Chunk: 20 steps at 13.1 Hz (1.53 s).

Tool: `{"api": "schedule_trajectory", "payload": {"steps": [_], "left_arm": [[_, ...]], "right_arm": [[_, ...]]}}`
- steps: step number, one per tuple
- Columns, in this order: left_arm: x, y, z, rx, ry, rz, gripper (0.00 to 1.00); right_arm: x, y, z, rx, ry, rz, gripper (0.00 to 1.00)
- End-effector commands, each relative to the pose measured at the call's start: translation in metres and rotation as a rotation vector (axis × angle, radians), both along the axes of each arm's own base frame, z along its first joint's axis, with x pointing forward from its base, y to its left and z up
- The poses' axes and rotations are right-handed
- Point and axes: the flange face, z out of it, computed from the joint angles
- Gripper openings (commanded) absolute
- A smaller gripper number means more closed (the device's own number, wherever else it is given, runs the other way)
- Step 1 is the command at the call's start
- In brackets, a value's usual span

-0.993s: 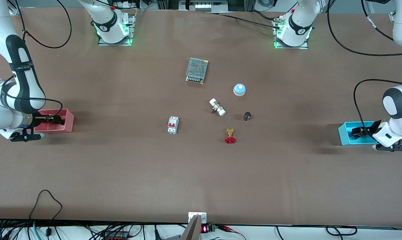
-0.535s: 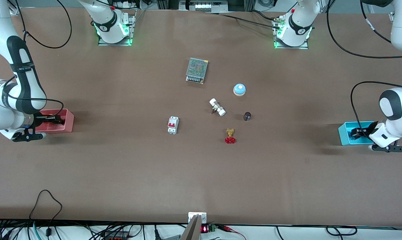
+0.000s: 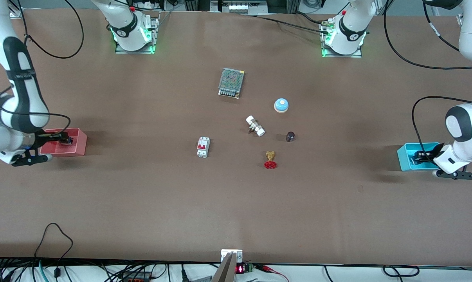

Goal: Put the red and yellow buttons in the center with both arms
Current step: 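Grasp the yellow button with the right gripper while the left gripper grasps the red button, then carry the yellow button and red button toward the table center with both grippers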

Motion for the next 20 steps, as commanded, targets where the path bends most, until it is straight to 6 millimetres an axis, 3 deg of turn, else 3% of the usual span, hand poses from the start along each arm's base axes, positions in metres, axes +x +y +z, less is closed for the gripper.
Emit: {"api": "schedule_trajectory", "payload": {"steps": [1, 2, 4, 6, 8, 10, 11, 14, 15, 16, 18, 20], "left_arm": [[0.004, -0.004, 0.069, -0.011, 0.001, -0.049, 0.32], [0.007, -0.006, 0.091, -0.011, 0.007, -0.052, 0.32], [0.022, -0.035, 0.133, -0.031, 0.038, -0.081, 0.32], [0.031, -0.072, 0.154, -0.046, 0.087, -0.099, 0.32], [0.037, -0.112, 0.155, -0.046, 0.109, -0.121, 0.32], [0.044, -0.156, 0.152, -0.054, 0.109, -0.181, 0.33], [0.046, -0.183, 0.149, -0.055, 0.115, -0.211, 0.33], [0.049, -0.270, 0.124, -0.055, 0.138, -0.318, 0.30], [0.049, -0.281, 0.118, -0.073, 0.123, -0.321, 0.29], [0.045, -0.300, 0.107, -0.098, 0.119, -0.298, 0.29], [0.033, -0.334, 0.089, -0.092, 0.122, -0.229, 0.29], [0.020, -0.353, 0.071, -0.088, 0.119, -0.200, 0.29]], "right_arm": [[0.002, 0.027, 0.070, -0.013, -0.019, 0.055, 0.12], [0.006, 0.033, 0.088, -0.015, -0.039, 0.060, 0.11], [0.024, 0.092, 0.119, 0.004, -0.095, 0.134, 0.08], [0.034, 0.154, 0.120, 0.053, -0.118, 0.183, 0.08], [0.035, 0.219, 0.111, 0.068, -0.122, 0.180, 0.08], [0.034, 0.304, 0.103, 0.031, -0.176, 0.142, 0.08], [0.031, 0.336, 0.087, 0.011, -0.179, 0.095, 0.08], [0.019, 0.401, 0.047, -0.047, -0.181, -0.096, 0.08], [0.013, 0.419, 0.031, -0.076, -0.174, -0.123, 0.08], [0.012, 0.423, 0.015, -0.092, -0.168, -0.154, 0.08], [0.011, 0.424, -0.009, -0.118, -0.151, -0.211, 0.08], [0.009, 0.422, -0.039, -0.150, -0.117, -0.262, 0.10]]}}
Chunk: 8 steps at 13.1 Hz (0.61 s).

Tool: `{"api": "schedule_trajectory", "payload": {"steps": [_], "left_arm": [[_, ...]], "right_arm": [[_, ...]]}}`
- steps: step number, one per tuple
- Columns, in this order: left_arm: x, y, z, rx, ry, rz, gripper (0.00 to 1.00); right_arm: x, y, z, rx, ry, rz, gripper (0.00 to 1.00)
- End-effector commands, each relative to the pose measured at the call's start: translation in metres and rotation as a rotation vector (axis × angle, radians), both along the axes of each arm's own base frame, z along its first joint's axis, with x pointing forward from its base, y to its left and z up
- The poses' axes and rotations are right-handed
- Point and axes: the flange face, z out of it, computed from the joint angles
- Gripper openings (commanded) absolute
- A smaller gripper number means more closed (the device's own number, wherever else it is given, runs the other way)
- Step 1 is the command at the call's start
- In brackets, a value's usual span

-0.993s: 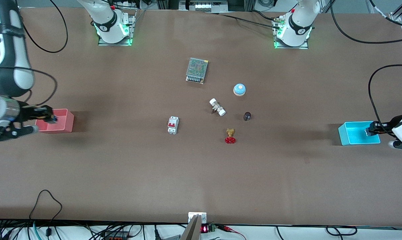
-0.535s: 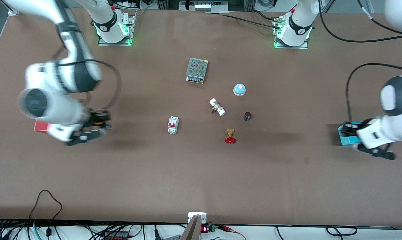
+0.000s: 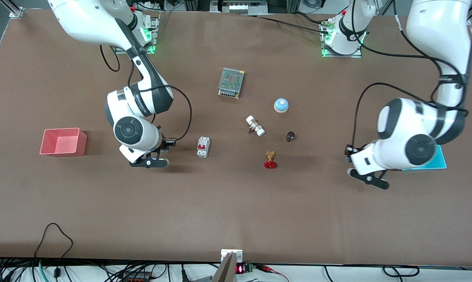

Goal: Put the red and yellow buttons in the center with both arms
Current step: 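Carry the yellow button and red button toward the table center with both grippers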

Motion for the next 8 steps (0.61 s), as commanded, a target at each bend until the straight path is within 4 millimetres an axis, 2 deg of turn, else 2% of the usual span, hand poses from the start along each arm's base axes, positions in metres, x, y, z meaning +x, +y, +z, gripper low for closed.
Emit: {"api": "schedule_trajectory", "payload": {"steps": [1, 3, 5, 6, 7, 8], "left_arm": [[-0.019, -0.028, -0.015, -0.016, -0.030, 0.039, 0.29], [-0.033, -0.046, -0.036, -0.030, -0.062, 0.055, 0.29], [-0.044, -0.054, -0.053, -0.035, -0.081, 0.091, 0.30], [-0.055, -0.066, -0.064, -0.032, -0.075, 0.097, 0.30], [-0.066, -0.078, -0.075, -0.035, -0.099, 0.111, 0.30], [-0.073, -0.086, -0.082, -0.036, -0.117, 0.122, 0.31]], "right_arm": [[0.003, -0.004, -0.027, -0.028, 0.014, -0.054, 0.10], [0.003, -0.008, -0.040, -0.029, 0.030, -0.065, 0.10], [0.003, -0.009, -0.057, -0.027, 0.036, -0.069, 0.10], [0.002, -0.008, -0.061, -0.027, 0.038, -0.067, 0.10], [0.003, -0.009, -0.060, -0.027, 0.038, -0.074, 0.27], [0.004, -0.009, -0.056, -0.030, 0.029, -0.106, 0.99]]}}
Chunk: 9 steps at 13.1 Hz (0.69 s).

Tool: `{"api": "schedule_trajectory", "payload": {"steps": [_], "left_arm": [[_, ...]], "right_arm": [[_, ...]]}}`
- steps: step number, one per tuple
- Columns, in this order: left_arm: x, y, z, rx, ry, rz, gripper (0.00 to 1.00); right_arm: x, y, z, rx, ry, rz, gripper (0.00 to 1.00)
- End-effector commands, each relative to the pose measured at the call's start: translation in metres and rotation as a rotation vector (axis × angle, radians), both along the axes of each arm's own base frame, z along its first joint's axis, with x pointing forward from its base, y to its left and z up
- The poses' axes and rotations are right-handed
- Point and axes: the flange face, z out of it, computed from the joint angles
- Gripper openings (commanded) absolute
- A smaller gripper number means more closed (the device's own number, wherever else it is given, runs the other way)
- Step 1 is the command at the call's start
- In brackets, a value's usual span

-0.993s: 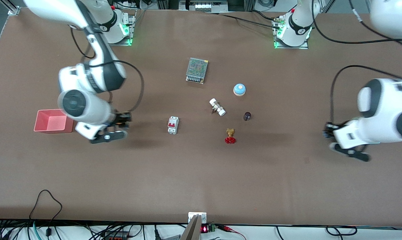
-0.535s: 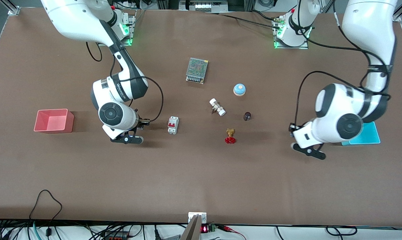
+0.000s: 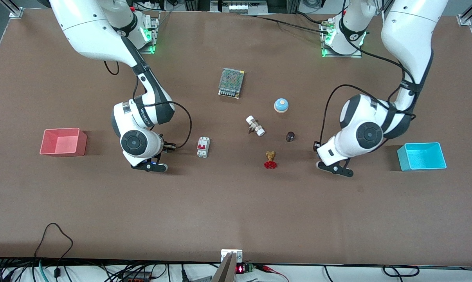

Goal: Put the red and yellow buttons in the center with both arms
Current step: 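Set both buttons on the table and open both grippers, raising the right gripper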

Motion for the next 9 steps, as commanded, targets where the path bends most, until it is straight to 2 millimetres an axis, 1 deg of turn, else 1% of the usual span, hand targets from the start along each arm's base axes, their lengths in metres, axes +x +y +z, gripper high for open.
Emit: {"api": "schedule_trajectory", "payload": {"steps": [1, 2, 3, 4, 5, 6, 7, 9], "left_arm": [[-0.026, -0.016, -0.009, -0.001, -0.039, 0.027, 0.31], [-0.027, -0.015, -0.011, 0.000, -0.048, 0.021, 0.31], [-0.028, -0.014, -0.012, 0.012, -0.053, 0.005, 0.34], [-0.028, -0.015, -0.012, 0.015, -0.054, 0.001, 0.54], [-0.028, -0.014, -0.012, 0.015, -0.054, 0.003, 0.79], [-0.027, -0.012, -0.012, 0.015, -0.054, 0.006, 1.00], [-0.027, -0.012, -0.012, 0.015, -0.054, 0.006, 1.00], [-0.025, -0.011, -0.006, 0.015, -0.062, 0.005, 1.00]], "right_arm": [[0.008, 0.004, -0.005, -0.002, -0.029, -0.081, 1.00], [0.016, 0.009, 0.008, 0.005, -0.054, -0.120, 1.00], [0.023, 0.013, 0.025, 0.011, -0.081, -0.150, 1.00], [0.025, 0.015, 0.048, 0.021, -0.105, -0.154, 1.00], [0.026, 0.016, 0.075, 0.030, -0.133, -0.151, 1.00], [0.027, 0.013, 0.103, 0.038, -0.162, -0.151, 1.00], [0.027, 0.009, 0.134, 0.044, -0.193, -0.147, 1.00], [0.026, -0.006, 0.186, 0.064, -0.239, -0.161, 1.00]]}}
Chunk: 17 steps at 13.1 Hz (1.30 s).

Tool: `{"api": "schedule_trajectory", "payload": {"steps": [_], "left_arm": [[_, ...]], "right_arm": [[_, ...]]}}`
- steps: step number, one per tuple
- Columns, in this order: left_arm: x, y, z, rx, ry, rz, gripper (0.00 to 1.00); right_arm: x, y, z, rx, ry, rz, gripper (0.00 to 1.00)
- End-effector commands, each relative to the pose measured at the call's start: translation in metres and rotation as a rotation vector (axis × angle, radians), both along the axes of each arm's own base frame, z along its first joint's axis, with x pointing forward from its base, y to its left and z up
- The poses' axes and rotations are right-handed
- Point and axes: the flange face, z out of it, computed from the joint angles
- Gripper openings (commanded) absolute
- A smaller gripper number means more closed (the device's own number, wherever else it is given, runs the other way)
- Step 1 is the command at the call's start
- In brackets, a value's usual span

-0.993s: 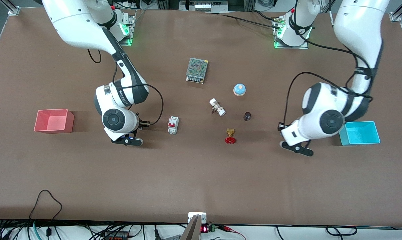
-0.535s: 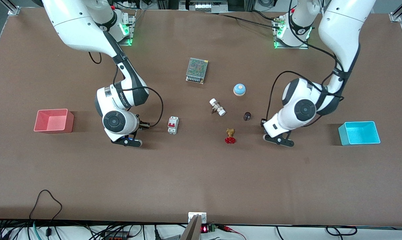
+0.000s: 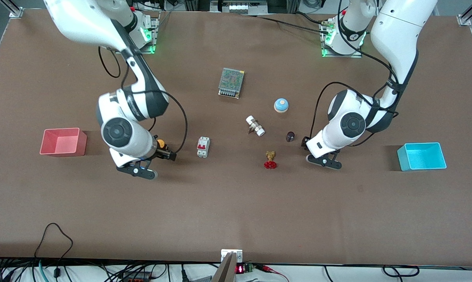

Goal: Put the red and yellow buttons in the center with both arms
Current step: 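Set both buttons on the table and open both grippers, raising the right gripper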

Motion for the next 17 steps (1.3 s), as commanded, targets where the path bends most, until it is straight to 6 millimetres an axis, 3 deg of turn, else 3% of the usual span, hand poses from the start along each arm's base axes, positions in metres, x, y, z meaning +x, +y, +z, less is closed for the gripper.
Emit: {"api": "schedule_trajectory", "payload": {"steps": [1, 5, 6, 7, 9, 10, 11, 13, 15, 17], "left_arm": [[-0.001, 0.006, 0.021, 0.015, -0.035, -0.008, 1.00], [0.005, 0.023, 0.028, 0.015, -0.038, -0.014, 1.00], [0.010, 0.028, 0.041, 0.014, -0.059, -0.003, 1.00], [0.016, 0.032, 0.061, 0.019, -0.075, 0.007, 1.00], [0.032, 0.040, 0.107, 0.048, -0.034, 0.021, 1.00], [0.040, 0.045, 0.131, 0.066, 0.003, 0.030, 1.00], [0.046, 0.047, 0.154, 0.078, 0.029, 0.035, 1.00], [0.059, 0.070, 0.199, 0.113, 0.051, 0.062, 1.00], [0.059, 0.077, 0.238, 0.148, 0.088, 0.075, 1.00], [0.049, 0.083, 0.281, 0.165, 0.119, 0.082, 1.00]], "right_arm": [[-0.008, -0.027, 0.067, 0.022, -0.040, -0.030, 1.00], [-0.015, -0.065, 0.126, 0.001, -0.006, 0.073, 1.00], [-0.012, -0.084, 0.136, -0.008, 0.017, 0.089, 1.00], [-0.011, -0.108, 0.156, -0.008, 0.023, 0.123, 1.00], [-0.013, -0.186, 0.190, 0.011, 0.019, 0.236, 1.00], [-0.019, -0.224, 0.208, 0.016, 0.002, 0.285, 1.00], [-0.032, -0.245, 0.220, 0.022, 0.021, 0.265, 1.00], [-0.056, -0.275, 0.237, 0.027, 0.029, 0.209, 1.00], [-0.071, -0.282, 0.244, 0.033, 0.002, 0.203, 1.00], [-0.072, -0.292, 0.224, 0.028, -0.033, 0.245, 1.00]]}}
